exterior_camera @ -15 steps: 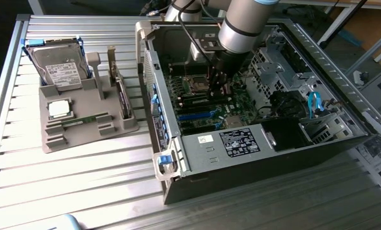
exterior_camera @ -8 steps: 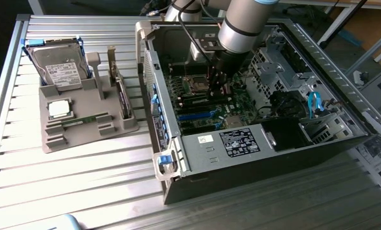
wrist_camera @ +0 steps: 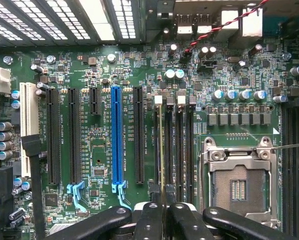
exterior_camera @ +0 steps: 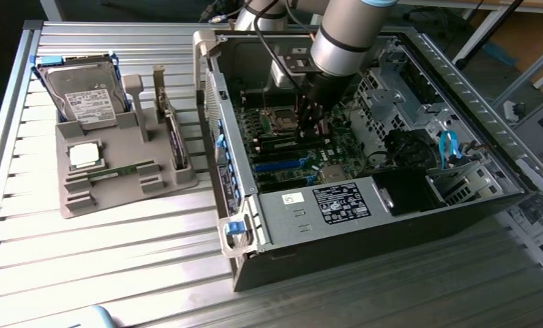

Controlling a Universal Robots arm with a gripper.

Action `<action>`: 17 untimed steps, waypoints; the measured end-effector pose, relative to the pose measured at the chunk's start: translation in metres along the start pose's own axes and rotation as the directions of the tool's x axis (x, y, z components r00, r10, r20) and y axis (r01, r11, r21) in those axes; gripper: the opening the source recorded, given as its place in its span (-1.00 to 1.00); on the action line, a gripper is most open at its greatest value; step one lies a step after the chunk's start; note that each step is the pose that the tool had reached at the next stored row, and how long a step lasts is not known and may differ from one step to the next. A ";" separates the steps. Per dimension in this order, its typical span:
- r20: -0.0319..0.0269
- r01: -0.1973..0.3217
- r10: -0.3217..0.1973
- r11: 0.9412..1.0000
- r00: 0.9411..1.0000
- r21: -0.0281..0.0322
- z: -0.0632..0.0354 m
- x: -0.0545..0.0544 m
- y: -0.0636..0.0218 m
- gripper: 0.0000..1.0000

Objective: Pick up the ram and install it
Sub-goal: 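Insert the ram into the slot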

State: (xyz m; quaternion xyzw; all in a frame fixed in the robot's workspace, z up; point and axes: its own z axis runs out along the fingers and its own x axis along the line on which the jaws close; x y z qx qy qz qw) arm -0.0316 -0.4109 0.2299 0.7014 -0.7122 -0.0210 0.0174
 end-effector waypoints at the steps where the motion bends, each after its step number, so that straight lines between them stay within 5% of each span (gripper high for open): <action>1: 0.000 0.000 0.000 1.000 1.000 0.000 0.0001 0.000 0.0000 -0.76; 10: 0.000 -0.001 0.001 1.000 1.000 0.000 0.0004 0.000 0.0002 -0.74; 14: 0.000 0.000 0.000 1.000 1.000 0.000 0.0003 0.000 0.0000 -0.36; 17: 0.000 0.000 0.000 1.000 1.000 0.000 0.0003 0.000 0.0000 -0.36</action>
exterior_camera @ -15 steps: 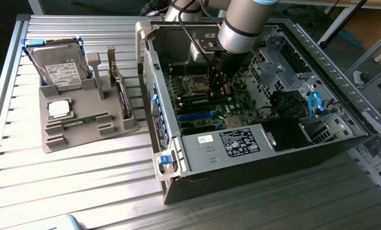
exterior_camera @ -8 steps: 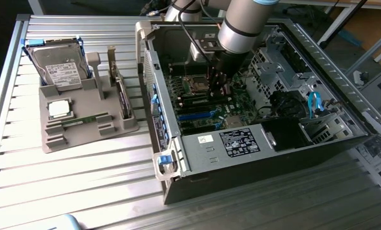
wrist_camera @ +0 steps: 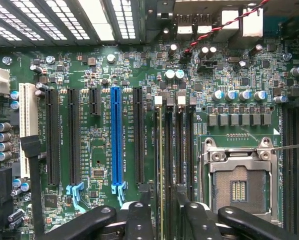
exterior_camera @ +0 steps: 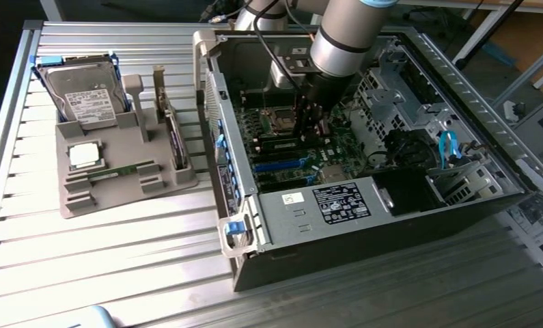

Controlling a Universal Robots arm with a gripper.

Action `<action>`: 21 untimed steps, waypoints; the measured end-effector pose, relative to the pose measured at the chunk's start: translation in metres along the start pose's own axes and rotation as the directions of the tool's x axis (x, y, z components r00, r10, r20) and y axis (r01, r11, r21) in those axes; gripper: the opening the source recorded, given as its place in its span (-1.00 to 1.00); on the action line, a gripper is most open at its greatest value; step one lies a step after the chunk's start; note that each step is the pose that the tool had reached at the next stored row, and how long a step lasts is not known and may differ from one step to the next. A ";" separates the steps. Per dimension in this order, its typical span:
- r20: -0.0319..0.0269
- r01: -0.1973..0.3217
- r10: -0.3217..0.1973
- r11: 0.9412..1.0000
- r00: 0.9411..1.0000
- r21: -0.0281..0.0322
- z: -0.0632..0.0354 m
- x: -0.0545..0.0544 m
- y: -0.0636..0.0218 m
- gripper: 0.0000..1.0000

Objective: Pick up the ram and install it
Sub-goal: 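Insert the ram into the slot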

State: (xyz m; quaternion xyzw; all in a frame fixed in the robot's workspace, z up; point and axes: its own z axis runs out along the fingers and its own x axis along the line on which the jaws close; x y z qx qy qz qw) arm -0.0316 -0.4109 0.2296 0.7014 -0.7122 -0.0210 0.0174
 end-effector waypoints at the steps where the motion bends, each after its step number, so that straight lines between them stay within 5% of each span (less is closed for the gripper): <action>1: 0.000 0.000 0.000 1.000 1.000 0.000 -0.0001 0.000 0.0000 -0.36; 21: 0.000 0.000 0.000 1.000 1.000 0.000 -0.0316 0.000 0.0017 -0.36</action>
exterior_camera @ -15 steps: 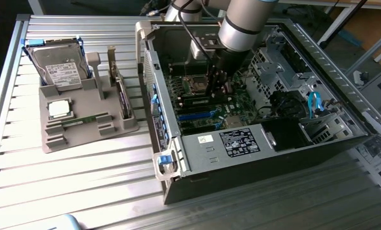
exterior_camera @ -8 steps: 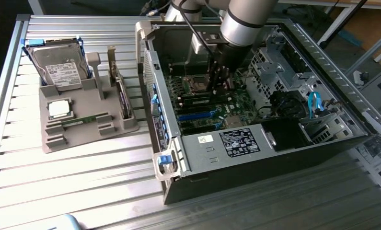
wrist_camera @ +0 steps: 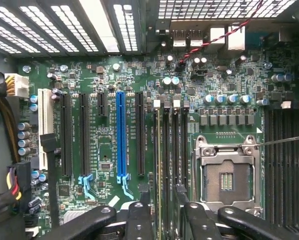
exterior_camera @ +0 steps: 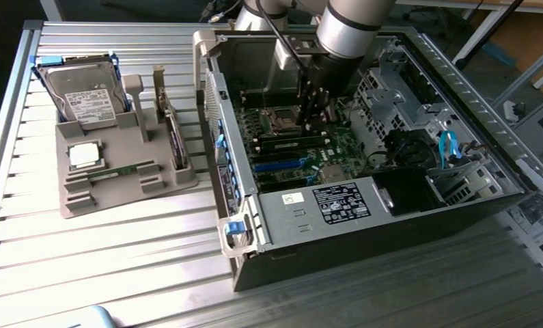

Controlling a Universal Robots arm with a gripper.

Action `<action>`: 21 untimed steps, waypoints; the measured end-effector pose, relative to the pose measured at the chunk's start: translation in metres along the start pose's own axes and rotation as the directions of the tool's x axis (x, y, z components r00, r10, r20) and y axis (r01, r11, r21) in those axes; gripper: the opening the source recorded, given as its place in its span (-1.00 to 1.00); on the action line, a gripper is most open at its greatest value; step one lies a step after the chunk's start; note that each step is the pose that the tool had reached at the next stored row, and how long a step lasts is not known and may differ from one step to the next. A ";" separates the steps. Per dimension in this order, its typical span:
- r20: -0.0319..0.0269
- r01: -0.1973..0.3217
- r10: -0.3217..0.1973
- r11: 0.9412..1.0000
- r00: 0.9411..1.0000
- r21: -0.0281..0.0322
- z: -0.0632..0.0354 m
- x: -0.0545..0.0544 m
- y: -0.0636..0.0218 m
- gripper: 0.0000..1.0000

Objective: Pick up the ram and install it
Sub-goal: 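Insert the ram into the slot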

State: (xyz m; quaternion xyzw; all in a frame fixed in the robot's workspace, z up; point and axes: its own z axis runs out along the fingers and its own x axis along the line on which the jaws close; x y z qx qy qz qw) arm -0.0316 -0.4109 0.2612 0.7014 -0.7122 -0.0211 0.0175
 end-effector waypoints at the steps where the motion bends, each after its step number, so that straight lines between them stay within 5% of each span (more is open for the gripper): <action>1: 0.000 0.000 0.000 1.000 1.000 0.000 -0.0003 0.000 0.0000 -0.36; 7: -0.004 0.000 0.000 1.000 1.000 0.000 -0.0010 -0.001 0.0001 -0.36; 10: -0.016 -0.001 0.001 1.000 1.000 0.000 -0.0009 -0.005 0.0001 -0.40; 12: -0.020 -0.002 0.002 1.000 1.000 0.000 -0.0009 -0.007 0.0001 -0.65; 15: -0.028 -0.003 0.003 1.000 1.000 0.001 -0.0009 -0.008 0.0000 -0.79; 21: -0.032 -0.005 0.005 1.000 0.999 0.001 -0.0010 -0.008 -0.0029 -0.79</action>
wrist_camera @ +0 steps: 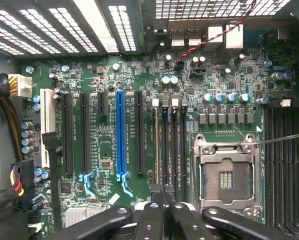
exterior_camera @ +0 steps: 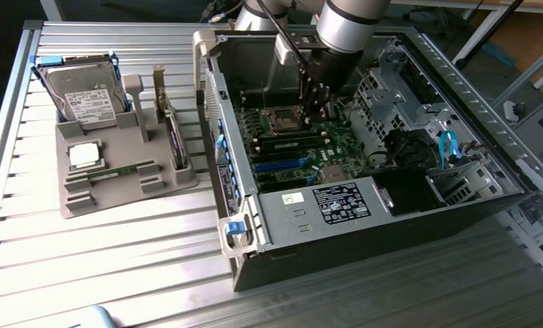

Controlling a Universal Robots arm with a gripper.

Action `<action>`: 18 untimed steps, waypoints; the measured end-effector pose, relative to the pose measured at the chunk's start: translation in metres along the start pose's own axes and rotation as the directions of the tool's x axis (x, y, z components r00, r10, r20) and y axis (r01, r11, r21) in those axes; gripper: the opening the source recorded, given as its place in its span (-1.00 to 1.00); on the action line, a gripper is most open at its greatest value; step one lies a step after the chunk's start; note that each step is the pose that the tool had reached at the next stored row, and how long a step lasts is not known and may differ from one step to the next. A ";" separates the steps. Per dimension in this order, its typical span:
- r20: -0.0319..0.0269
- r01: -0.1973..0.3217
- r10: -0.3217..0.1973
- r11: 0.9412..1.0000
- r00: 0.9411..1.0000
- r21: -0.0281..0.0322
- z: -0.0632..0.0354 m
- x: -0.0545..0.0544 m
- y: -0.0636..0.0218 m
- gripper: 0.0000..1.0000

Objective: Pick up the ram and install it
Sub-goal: 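Insert the ram into the slot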

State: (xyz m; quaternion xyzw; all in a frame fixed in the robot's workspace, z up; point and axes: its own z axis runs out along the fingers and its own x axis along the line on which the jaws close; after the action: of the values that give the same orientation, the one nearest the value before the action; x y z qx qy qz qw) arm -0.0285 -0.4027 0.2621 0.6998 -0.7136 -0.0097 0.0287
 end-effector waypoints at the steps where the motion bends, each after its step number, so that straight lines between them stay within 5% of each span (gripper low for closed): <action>1: -0.001 0.000 0.000 1.000 1.000 0.000 -0.0001 0.000 -0.0013 -0.79; 11: -0.008 0.000 0.000 1.000 1.000 0.000 -0.0011 0.000 -0.0199 -0.79; 18: -0.026 -0.001 0.001 1.000 1.000 0.000 -0.0018 -0.001 -0.0322 -0.79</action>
State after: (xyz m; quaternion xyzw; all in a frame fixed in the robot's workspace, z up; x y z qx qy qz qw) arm 0.0037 -0.4027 0.2621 0.6994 -0.7137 -0.0004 0.0380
